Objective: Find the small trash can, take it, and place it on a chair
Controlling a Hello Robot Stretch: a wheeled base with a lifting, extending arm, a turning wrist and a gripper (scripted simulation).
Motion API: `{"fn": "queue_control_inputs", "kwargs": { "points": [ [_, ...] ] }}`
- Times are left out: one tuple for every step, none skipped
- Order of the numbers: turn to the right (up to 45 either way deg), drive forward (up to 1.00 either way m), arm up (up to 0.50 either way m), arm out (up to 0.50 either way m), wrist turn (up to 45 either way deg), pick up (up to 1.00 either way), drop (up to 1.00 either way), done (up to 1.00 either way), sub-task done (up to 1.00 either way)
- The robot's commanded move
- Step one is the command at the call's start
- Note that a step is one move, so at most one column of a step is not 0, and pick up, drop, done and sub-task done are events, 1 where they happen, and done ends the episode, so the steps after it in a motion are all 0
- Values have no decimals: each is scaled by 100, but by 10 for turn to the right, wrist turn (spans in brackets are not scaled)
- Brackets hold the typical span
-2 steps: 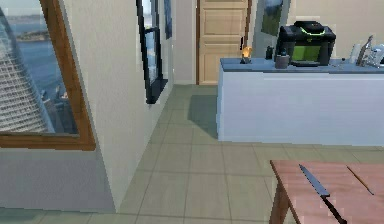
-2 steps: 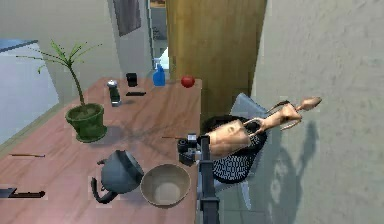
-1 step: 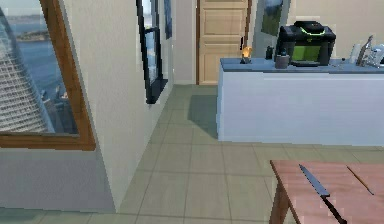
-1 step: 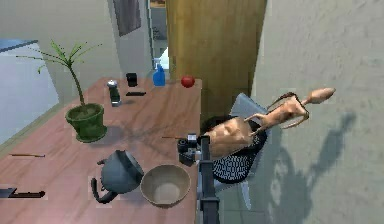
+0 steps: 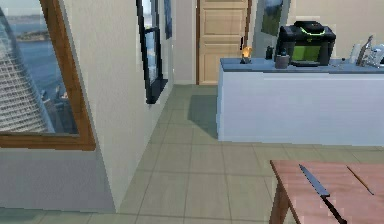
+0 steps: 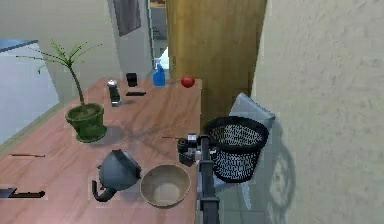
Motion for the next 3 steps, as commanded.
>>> {"fn": "queue_control_inputs", "kwargs": {
  "points": [
    [0, 0, 10, 0, 0, 0, 0, 0, 0],
    [0, 0, 0, -8, 0, 0, 0, 0, 0],
    [0, 0, 0, 0, 0, 0, 0, 100, 0]
  ]
}}
